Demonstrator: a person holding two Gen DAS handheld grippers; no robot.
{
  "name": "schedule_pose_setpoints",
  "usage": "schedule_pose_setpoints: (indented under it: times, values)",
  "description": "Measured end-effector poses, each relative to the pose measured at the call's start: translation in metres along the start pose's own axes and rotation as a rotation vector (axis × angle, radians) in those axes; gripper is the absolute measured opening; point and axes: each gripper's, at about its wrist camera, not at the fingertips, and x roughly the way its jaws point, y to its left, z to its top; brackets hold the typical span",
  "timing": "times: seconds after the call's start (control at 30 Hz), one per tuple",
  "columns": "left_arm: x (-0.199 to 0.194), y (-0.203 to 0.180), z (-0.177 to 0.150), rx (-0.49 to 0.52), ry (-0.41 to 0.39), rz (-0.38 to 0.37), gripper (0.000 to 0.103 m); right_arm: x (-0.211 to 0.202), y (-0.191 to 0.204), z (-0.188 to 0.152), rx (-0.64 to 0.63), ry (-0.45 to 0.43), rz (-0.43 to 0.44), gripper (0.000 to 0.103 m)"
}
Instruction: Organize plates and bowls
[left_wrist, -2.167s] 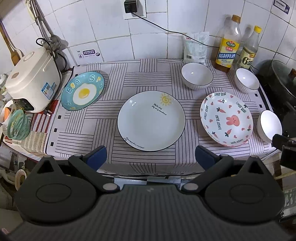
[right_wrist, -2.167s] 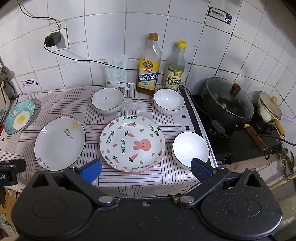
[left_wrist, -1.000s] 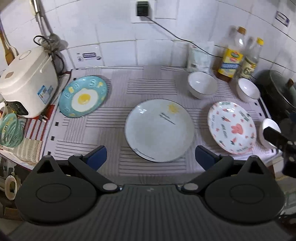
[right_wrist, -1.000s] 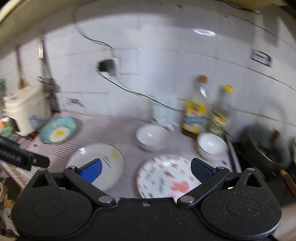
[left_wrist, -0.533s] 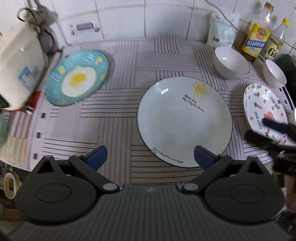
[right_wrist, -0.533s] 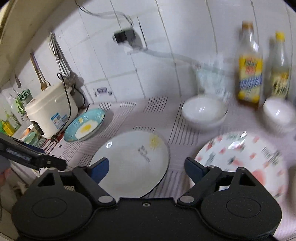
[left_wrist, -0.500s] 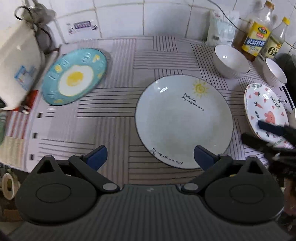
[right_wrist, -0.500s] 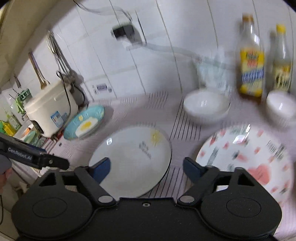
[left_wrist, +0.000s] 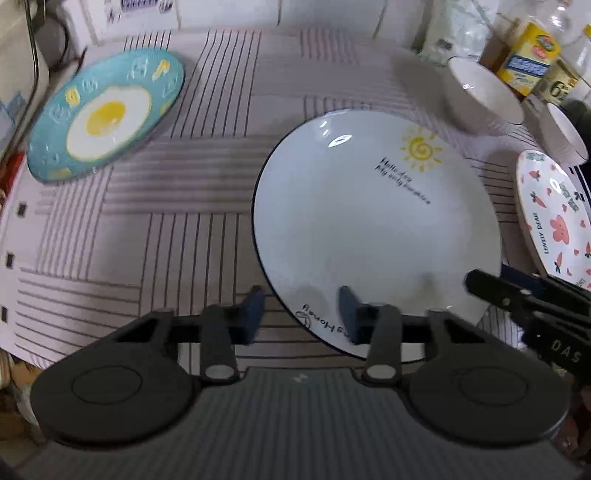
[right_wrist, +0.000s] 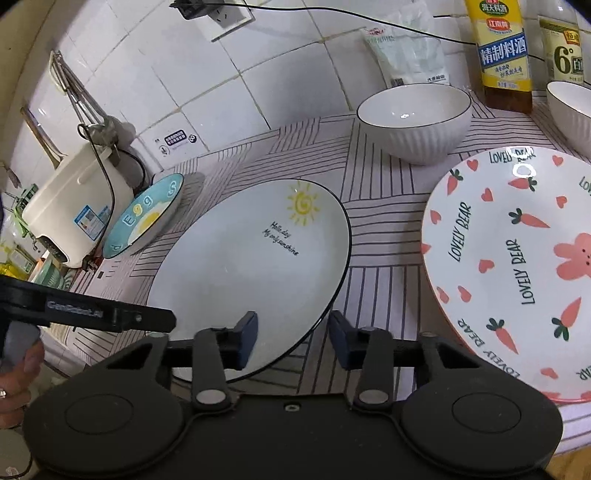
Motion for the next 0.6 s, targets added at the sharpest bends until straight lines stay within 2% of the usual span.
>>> schedule_pose_setpoints:
  times: [0.03, 0.07, 0.2, 0.33, 0.47, 0.6]
  values:
    - [0.005, 0.004, 0.001, -0.025, 0.015, -0.014, 0.032, -0.001, 0.0, 0.0, 0.002, -0.003, -0.011, 0.034]
    - [0.006, 0.006, 0.001, -0.044, 0.016, -0.033, 0.03, -0.001, 0.0, 0.0, 0.004, -0.003, -0.029, 0.024]
    - [0.01, 0.006, -0.001, -0.045, -0.009, -0.054, 0.027, -0.002, -0.01, -0.001, 0.064, -0.012, -0.016, 0.022]
    - [0.009, 0.012, -0.004, -0.109, -0.032, -0.061, 0.023, 0.003, -0.013, -0.004, 0.074, -0.018, -0.001, 0.022]
    - [0.007, 0.006, -0.007, -0.091, -0.061, -0.033, 0.023, 0.015, -0.018, -0.001, 0.115, 0.008, 0.033, 0.024]
    - [-0.001, -0.001, -0.007, -0.013, -0.107, 0.0, 0.023, 0.013, -0.011, -0.003, 0.043, -0.014, 0.027, 0.025]
